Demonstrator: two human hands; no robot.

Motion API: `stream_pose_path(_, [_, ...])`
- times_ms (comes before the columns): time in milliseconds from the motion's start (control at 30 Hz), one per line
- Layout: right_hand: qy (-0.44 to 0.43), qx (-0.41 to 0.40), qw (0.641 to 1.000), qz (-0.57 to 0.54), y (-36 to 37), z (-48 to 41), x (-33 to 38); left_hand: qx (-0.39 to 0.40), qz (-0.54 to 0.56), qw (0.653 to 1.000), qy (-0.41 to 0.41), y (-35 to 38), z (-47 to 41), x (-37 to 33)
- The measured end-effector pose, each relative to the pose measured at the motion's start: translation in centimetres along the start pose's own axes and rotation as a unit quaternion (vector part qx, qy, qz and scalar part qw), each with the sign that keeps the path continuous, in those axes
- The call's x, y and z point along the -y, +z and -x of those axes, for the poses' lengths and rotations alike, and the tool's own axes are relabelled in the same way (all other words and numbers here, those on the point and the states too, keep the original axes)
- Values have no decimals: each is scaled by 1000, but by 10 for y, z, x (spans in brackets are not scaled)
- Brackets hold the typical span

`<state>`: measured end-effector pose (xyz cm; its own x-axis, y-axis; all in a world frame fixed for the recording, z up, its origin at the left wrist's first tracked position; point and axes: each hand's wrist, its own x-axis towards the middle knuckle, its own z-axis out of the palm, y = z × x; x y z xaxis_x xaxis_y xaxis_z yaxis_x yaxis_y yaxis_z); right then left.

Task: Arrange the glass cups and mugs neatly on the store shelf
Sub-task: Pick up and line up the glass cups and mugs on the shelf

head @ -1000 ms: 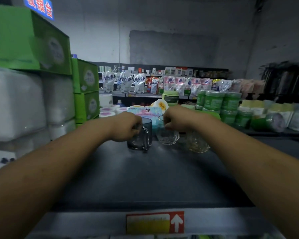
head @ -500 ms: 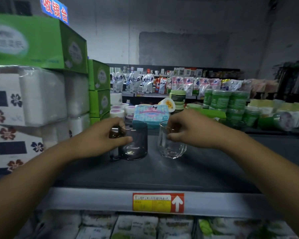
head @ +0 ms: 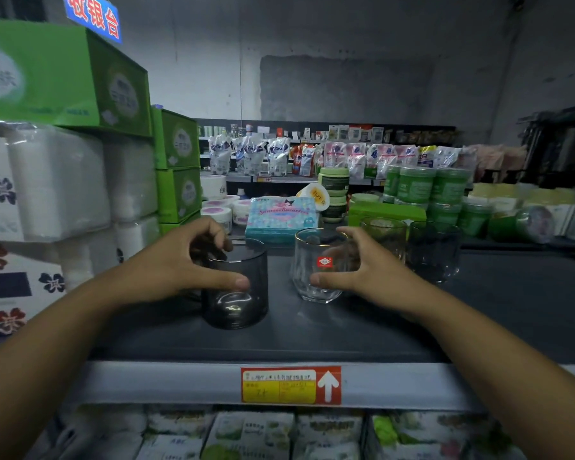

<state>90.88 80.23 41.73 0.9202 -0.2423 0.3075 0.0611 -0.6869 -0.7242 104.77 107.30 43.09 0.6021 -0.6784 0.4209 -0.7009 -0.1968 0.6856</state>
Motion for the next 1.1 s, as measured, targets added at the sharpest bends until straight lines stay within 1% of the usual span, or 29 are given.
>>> stream_pose_path(100, [-12,-10,1000,9,2,0,-3,28,47,998,-7,-8,4,1])
stream_pose_path(167, [-12,-22,1000,13,3,0,-6,28,50,998,-17,-8,10,0])
stream_pose_path(200, [-11,-24,1000,15,3,1,-6,4,29,999,-22,-6,14,0])
stream_pose_path(233, [-12,-26,999,17,3,1,-6,-39,-8,999,-30,-1,18,0])
stream_pose_path(300, [-14,-30,999,22,3,2,-7,-133,-93,986,-47,13,24,-3])
stream_pose_path(333, [-14,-31,999,24,3,2,-7,-158,-110,980,-55,21,25,-6])
stream_pose_path(367, [-14,-31,999,24,3,2,-7,-167,-106,978,-66,28,25,-9])
stream_pose_path(500, [-12,-29,999,21,4,2,-8,-172,-89,977,-91,35,22,-7])
stream_pose_path(667, [-13,-34,999,17,5,1,-11,-123,-14,986,-114,25,24,-2])
stream_pose_path(733, [-16,-34,999,18,6,2,-11,-121,-23,985,-123,28,25,-2])
stream_pose_path(800, [-17,-33,999,18,6,2,-11,-145,-51,980,-127,31,22,-1])
stream_pose_path(867, [-14,-33,999,16,6,2,-11,-156,-50,978,-129,31,20,1])
stream_pose_path(933, [-8,-28,999,13,6,2,-12,-142,-31,980,-134,30,17,7])
stream_pose_path(1033, [5,-8,1000,0,6,0,-11,-113,36,983,-143,31,14,12])
stream_pose_path(1100, [12,-1,1000,6,7,-1,-9,-84,36,986,-142,31,12,14])
